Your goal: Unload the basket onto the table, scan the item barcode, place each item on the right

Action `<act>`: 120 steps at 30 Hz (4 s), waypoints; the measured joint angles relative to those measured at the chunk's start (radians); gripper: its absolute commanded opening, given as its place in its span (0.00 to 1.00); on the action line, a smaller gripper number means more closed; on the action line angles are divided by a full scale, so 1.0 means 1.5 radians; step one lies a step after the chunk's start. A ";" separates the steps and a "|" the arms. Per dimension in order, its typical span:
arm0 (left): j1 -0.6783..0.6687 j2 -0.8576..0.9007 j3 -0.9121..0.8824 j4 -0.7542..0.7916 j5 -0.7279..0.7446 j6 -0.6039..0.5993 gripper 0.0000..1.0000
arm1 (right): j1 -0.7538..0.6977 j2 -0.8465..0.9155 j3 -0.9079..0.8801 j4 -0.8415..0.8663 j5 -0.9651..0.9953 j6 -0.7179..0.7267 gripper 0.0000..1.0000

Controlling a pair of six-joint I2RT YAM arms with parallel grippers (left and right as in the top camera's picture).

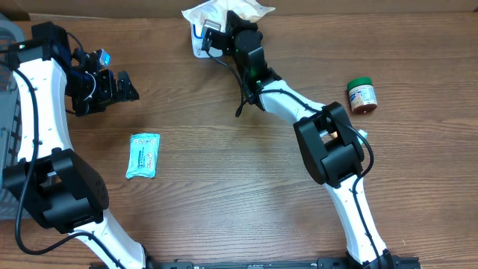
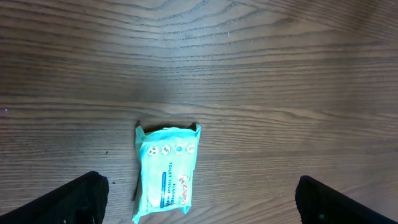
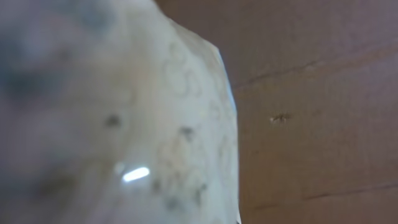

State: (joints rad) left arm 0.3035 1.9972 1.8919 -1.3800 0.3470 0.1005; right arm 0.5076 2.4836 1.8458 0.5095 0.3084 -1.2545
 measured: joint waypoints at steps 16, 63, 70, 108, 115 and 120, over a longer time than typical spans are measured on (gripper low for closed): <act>0.000 0.000 0.000 0.000 0.000 0.000 1.00 | 0.003 0.013 0.001 -0.049 0.045 -0.020 0.07; 0.000 0.000 0.000 0.000 0.000 0.000 1.00 | 0.183 -0.384 0.012 -1.141 -0.114 0.840 0.04; 0.000 0.000 0.000 0.000 0.000 0.000 1.00 | 0.073 -0.384 -0.020 -1.225 -0.178 0.924 0.04; 0.000 0.000 0.000 0.000 0.000 0.000 1.00 | -0.230 -0.369 -0.104 -1.183 -0.405 0.959 0.85; 0.000 0.000 0.000 0.000 0.000 0.000 1.00 | -0.142 -0.369 -0.106 -1.042 -0.469 1.007 0.92; 0.000 0.000 0.000 0.000 0.000 0.000 1.00 | -0.069 -0.368 -0.134 -0.945 -0.479 1.069 0.93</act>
State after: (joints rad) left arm 0.3035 1.9972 1.8923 -1.3804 0.3470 0.1005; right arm 0.4042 1.9316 1.6444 -0.9081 -0.4107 0.3492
